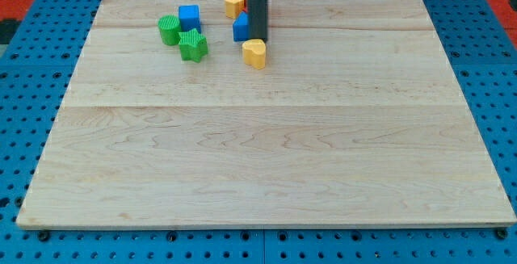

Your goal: Move the blue triangle and blue cube towards center left

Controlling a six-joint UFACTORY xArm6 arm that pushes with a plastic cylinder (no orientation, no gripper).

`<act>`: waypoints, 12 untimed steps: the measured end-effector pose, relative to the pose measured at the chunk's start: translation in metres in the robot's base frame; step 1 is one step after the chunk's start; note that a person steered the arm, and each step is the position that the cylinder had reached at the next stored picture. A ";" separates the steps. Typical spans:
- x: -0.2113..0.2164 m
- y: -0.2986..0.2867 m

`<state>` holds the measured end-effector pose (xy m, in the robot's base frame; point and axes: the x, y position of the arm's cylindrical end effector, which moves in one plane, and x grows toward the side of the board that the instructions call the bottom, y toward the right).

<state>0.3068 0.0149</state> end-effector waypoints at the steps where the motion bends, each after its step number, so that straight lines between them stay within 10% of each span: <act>1: 0.000 0.042; 6: -0.026 -0.131; 10: -0.088 -0.099; 12: -0.048 -0.184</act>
<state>0.2591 -0.1693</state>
